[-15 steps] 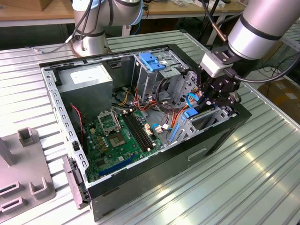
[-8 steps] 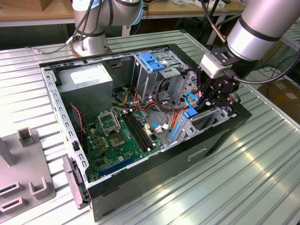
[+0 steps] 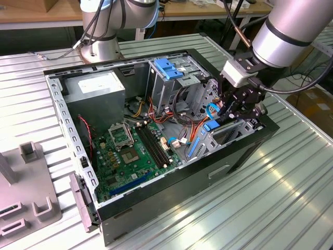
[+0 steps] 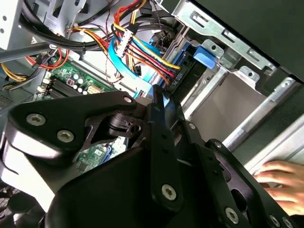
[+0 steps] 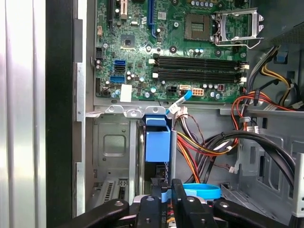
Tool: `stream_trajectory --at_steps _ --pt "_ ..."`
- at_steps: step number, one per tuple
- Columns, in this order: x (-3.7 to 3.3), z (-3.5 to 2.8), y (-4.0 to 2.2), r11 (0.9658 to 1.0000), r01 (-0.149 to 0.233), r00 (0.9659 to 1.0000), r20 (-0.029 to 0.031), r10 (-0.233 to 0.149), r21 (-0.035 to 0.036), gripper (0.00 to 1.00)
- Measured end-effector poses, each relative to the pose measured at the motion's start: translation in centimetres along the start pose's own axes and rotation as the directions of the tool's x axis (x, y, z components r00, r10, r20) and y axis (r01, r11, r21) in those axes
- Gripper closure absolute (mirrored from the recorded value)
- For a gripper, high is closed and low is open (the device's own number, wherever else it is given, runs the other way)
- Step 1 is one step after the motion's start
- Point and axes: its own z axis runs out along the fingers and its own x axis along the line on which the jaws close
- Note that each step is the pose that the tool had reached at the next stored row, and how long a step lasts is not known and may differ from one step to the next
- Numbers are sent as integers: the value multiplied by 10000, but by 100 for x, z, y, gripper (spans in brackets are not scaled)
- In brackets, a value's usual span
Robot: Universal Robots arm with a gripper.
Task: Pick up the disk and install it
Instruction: 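Insert the second disk wire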
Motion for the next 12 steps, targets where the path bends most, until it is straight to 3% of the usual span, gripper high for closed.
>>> stream_trajectory --at_steps 2,7,9,12 --pt "-5 -65 -2 10000 0 10000 -1 0 0 76" --pt "-5 -67 -2 10000 0 10000 -1 0 0 77" --pt "-6 -69 -2 10000 0 10000 -1 0 0 90" --pt "-6 -70 -2 10000 0 10000 -1 0 0 90"
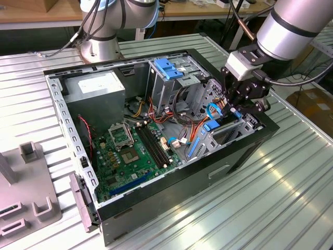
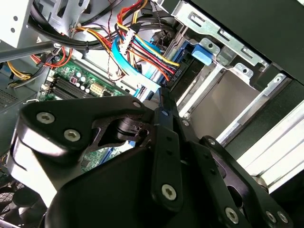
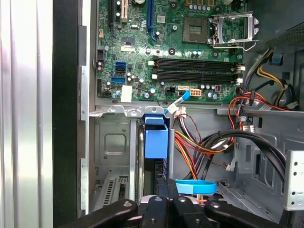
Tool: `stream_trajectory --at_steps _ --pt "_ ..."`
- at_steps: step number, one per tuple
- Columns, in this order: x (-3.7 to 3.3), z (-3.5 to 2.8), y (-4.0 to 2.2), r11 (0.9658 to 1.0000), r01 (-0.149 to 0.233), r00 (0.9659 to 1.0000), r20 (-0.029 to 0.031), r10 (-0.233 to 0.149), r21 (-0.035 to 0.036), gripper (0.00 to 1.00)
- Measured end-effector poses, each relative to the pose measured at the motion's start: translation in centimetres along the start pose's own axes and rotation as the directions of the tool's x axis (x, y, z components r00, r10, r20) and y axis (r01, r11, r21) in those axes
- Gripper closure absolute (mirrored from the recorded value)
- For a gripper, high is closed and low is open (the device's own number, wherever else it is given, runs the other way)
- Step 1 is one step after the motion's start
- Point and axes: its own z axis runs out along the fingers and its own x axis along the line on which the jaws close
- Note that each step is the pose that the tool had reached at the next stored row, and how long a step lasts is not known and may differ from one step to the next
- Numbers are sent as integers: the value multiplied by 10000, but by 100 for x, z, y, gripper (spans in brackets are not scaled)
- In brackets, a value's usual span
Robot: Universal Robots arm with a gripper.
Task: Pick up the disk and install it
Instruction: 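Insert the second disk wire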
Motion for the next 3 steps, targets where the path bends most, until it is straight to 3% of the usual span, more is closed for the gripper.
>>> stream_trajectory --at_steps 3 --pt "0 -2 0 10000 0 10000 -1 0 0 90"
